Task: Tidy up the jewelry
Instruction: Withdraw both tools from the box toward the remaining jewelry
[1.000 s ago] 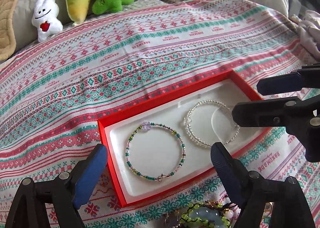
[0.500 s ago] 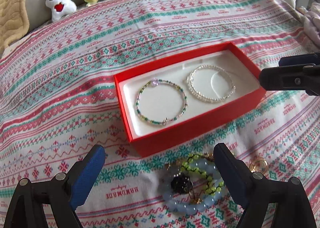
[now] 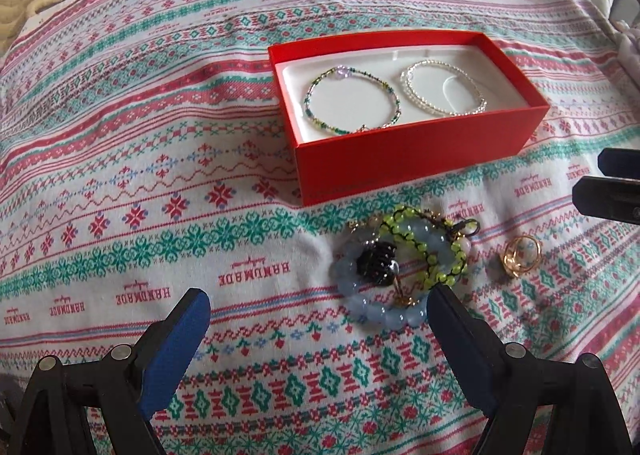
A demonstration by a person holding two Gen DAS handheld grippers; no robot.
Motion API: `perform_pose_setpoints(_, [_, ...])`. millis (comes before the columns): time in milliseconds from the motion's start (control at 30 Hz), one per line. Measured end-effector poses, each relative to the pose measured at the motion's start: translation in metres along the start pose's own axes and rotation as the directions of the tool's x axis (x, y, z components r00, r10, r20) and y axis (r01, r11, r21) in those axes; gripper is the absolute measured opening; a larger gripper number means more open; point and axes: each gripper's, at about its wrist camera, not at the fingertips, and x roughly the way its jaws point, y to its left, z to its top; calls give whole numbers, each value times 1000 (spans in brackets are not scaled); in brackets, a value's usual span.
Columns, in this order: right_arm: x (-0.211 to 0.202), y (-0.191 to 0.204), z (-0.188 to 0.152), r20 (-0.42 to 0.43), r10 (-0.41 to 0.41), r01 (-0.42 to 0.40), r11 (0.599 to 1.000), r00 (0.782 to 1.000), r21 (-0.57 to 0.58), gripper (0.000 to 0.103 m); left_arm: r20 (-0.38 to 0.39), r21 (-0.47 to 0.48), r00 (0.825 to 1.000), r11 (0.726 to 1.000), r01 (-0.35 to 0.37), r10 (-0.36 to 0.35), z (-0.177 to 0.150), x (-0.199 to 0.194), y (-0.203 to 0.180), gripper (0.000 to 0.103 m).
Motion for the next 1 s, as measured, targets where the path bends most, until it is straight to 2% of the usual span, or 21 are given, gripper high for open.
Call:
perform_pose_setpoints(167, [5, 3, -17, -15, -14, 13, 1000, 1000, -17, 66, 1, -38, 1000, 999, 9, -9, -13, 2, 12, 91])
perform_pose_setpoints(400, [22, 8, -39, -70, -23, 19, 998, 997, -59, 66, 3, -42, 1000, 999, 19, -19, -30, 5, 16, 91])
perform_pose_setpoints(567, [31, 12, -50, -101, -36, 27, 996, 994, -87, 66, 31, -43, 999, 998, 39, -37, -33, 5, 16, 90])
perform_pose_setpoints(700, [30, 12, -50, -94, -39, 31, 996, 995, -87, 66, 70, -38, 994, 995, 89, -86, -29, 2, 12, 78])
perform_pose_setpoints(767, [29, 11, -48, -87, -36, 29, 996, 996, -81, 66, 90, -15, 989, 993, 116, -114, -25, 1, 7, 62])
perform_pose_setpoints(833, [28, 11, -46, -84, -32, 26, 997, 996, -76, 66, 95, 11, 987, 992, 127, -128, -21, 2, 0, 53])
perform_pose_setpoints(933, [28, 11, -45, -80, -25, 19, 997, 997, -71, 66, 86, 44, 984, 987, 152, -155, -17, 6, -11, 46])
perform_pose_setpoints(1000, [28, 11, -45, -78, -21, 15, 997, 997, -69, 66, 80, 60, 983, 986, 158, -162, -17, 7, -17, 45])
